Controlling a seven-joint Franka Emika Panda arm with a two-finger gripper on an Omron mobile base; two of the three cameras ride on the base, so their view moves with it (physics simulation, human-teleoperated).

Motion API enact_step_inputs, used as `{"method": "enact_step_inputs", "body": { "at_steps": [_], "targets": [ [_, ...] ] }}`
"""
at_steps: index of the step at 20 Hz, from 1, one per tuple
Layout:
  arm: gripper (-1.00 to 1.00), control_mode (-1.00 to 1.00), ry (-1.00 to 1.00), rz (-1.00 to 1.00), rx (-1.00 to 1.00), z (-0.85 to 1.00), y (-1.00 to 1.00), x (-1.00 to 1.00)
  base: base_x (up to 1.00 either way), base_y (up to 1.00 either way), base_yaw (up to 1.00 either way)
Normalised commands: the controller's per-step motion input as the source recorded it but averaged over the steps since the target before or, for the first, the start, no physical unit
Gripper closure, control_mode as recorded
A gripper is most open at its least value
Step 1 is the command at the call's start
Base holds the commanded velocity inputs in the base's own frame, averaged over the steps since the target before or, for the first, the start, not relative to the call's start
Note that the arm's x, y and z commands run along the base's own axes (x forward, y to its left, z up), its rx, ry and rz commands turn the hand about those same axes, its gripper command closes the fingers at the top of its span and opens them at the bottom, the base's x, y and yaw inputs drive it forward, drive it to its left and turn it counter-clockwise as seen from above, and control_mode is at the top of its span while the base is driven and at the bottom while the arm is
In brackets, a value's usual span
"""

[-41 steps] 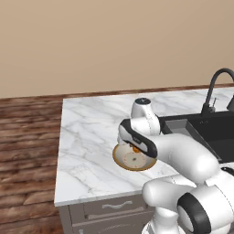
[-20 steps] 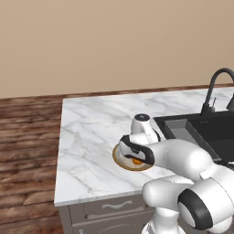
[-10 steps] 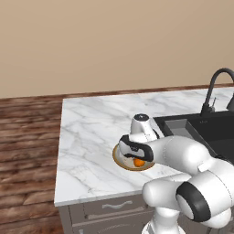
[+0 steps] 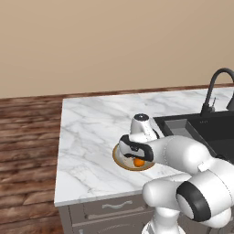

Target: Pick the bell peppers from the cabinet and place them in one bowl. Pick the tangerine from the sink and place it in the other bowl.

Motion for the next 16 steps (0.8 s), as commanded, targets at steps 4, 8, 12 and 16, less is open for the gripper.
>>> {"method": "enact_step_inputs", "body": {
  "at_steps": [4, 8, 12, 16],
  "targets": [
    [-1.00, -1.00, 0.00, 0.00, 0.00, 0.00, 0.00, 0.00, 0.00, 0.00, 0.00],
    [-1.00, -1.00, 0.00, 0.00, 0.00, 0.04, -0.07, 0.03, 0.00, 0.00, 0.00],
    [-1.00, -1.00, -0.03, 0.00, 0.02, 0.62, -0.04, -0.18, 0.00, 0.00, 0.00],
    [-1.00, -1.00, -0.01, 0.00, 0.14, 0.96, 0.00, -0.25, 0.00, 0.00, 0.00]
  ]
}}
